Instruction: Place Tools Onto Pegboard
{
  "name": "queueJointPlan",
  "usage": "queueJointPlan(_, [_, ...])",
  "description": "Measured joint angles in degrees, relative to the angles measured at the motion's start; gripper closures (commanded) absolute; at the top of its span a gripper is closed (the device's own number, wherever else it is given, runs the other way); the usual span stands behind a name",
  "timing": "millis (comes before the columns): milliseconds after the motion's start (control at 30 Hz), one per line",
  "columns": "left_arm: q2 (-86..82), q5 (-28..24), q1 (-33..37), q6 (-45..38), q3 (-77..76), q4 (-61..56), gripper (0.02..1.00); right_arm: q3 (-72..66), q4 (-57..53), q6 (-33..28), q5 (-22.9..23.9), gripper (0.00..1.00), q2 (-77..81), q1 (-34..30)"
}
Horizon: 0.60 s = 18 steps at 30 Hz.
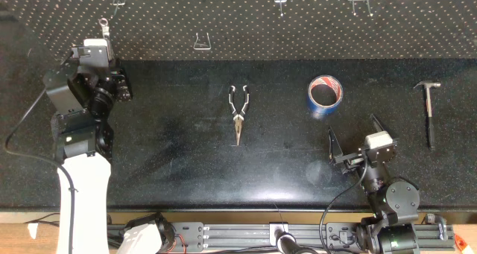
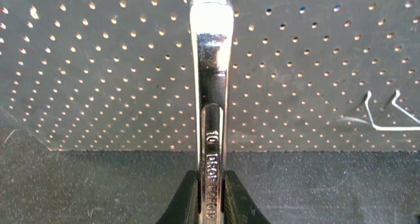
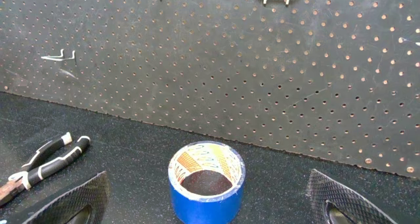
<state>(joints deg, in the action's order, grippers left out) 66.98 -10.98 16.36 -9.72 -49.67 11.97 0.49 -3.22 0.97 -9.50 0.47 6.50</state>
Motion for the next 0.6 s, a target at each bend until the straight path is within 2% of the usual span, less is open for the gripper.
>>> queueJointPlan(600, [6.1, 0.0, -0.6, 0.0, -1.9, -0.4, 0.991, 0.0, 0.0, 0.0, 0.0, 0.023, 0.0, 0.0])
